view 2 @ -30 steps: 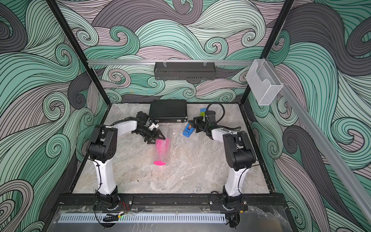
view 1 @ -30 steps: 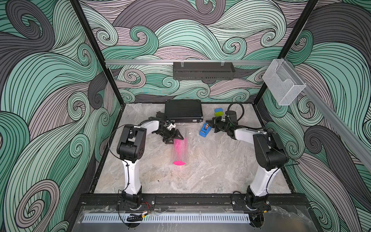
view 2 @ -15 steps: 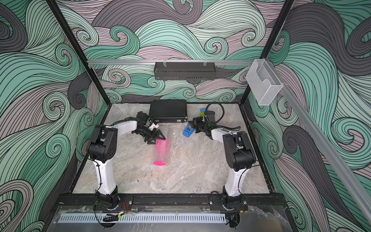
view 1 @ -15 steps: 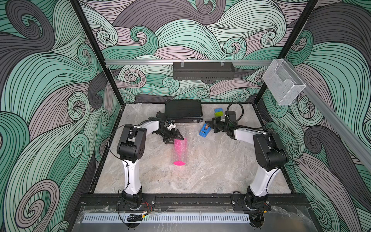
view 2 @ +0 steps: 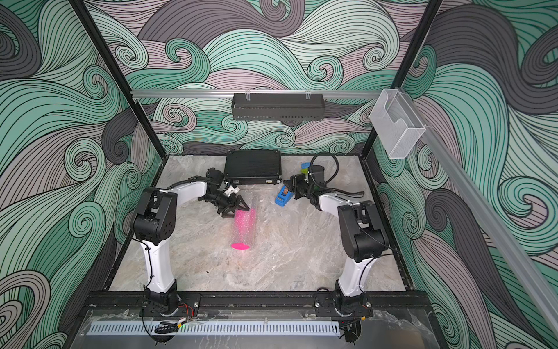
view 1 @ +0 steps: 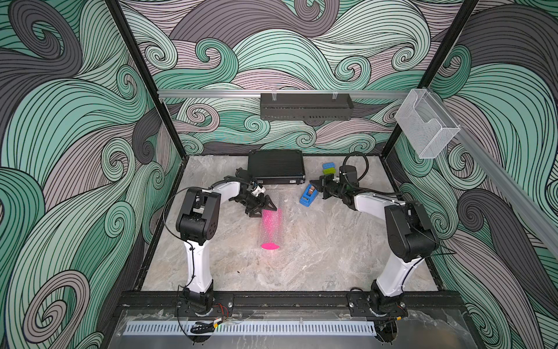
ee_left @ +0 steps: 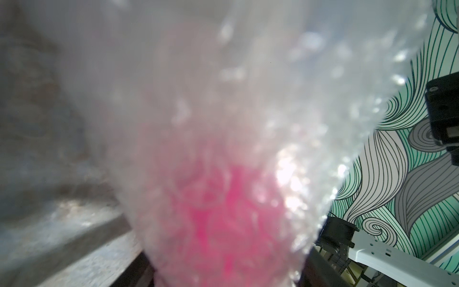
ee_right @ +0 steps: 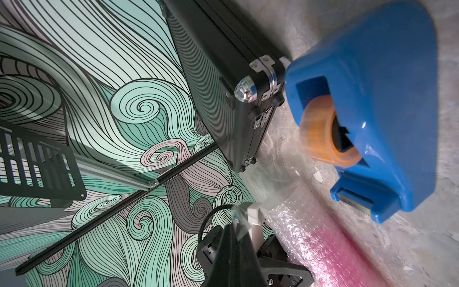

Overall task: Wrap wine glasses in bubble wrap
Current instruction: Pull the tape from the tape cutter, then tear off the tape using the Tape Cutter.

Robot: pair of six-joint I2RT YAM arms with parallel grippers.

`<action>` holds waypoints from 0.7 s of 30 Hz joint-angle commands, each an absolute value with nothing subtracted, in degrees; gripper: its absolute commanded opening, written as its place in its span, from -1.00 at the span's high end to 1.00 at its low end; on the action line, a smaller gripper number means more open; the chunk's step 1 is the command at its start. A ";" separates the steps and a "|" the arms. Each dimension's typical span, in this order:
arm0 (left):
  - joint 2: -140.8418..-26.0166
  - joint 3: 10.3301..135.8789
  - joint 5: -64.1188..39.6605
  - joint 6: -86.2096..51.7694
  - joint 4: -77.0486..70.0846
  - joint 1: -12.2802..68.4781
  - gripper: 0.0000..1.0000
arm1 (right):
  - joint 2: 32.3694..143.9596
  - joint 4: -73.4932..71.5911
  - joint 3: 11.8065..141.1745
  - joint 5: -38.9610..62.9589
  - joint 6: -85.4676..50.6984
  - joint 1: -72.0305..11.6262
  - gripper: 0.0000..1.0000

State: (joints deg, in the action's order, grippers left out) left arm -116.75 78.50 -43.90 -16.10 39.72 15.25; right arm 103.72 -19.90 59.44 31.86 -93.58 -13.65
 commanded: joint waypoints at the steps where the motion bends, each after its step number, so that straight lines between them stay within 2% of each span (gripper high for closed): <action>1: -119.19 76.36 -37.54 -16.07 44.56 16.62 -0.44 | 102.44 -21.01 59.21 32.40 -92.60 -14.22 1.00; 11: -118.50 76.62 -36.65 -15.92 44.76 16.71 -0.44 | 102.86 -24.57 51.77 28.69 -91.97 -20.75 1.00; 16: -119.31 76.64 -37.78 -15.96 44.69 16.66 -0.44 | 106.49 -26.81 50.67 27.40 -92.93 -23.33 1.00; 21: -119.50 76.16 -39.01 -16.61 43.96 16.70 -0.44 | 105.74 -22.94 48.81 24.69 -90.57 -24.50 1.00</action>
State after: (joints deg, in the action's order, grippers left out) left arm -116.75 78.48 -44.16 -16.12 39.79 15.33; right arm 105.58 -24.16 49.84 26.83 -91.94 -23.90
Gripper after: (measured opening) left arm 0.722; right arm 0.048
